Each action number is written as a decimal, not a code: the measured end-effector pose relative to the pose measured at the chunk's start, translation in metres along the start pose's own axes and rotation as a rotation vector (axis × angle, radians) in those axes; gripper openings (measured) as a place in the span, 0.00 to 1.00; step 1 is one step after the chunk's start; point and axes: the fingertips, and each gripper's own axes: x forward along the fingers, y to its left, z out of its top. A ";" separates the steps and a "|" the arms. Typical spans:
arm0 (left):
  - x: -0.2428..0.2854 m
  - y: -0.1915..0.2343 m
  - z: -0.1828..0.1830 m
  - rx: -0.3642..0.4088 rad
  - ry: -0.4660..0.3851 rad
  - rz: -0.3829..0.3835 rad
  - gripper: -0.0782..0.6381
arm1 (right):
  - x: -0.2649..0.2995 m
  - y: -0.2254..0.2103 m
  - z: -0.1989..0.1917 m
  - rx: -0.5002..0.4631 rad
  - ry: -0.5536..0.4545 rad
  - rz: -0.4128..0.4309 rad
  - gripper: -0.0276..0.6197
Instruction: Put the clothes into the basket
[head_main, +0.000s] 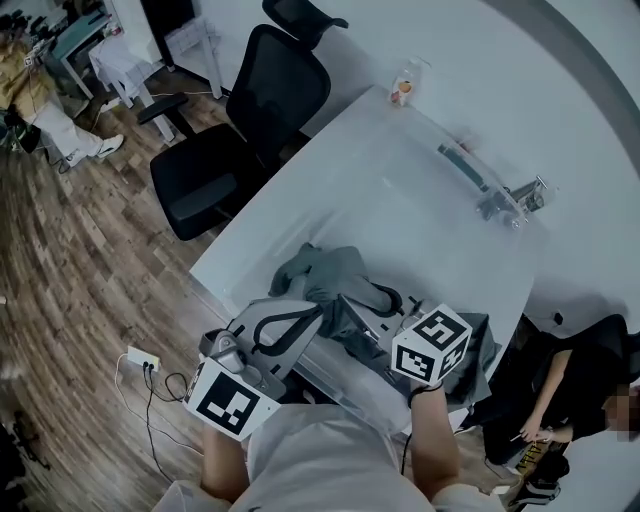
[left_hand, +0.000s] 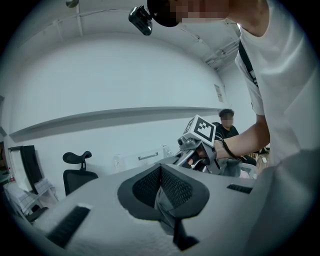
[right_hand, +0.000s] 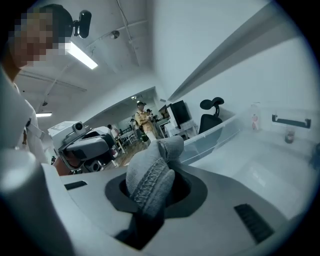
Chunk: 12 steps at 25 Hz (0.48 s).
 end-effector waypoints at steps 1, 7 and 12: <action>-0.003 0.001 -0.006 -0.011 0.012 0.002 0.12 | 0.005 0.002 -0.006 0.000 0.016 0.004 0.15; -0.004 0.000 -0.034 -0.060 0.065 0.003 0.12 | 0.023 -0.006 -0.030 -0.030 0.112 -0.007 0.15; -0.003 -0.001 -0.045 -0.079 0.080 -0.002 0.12 | 0.037 -0.012 -0.056 -0.066 0.220 -0.018 0.16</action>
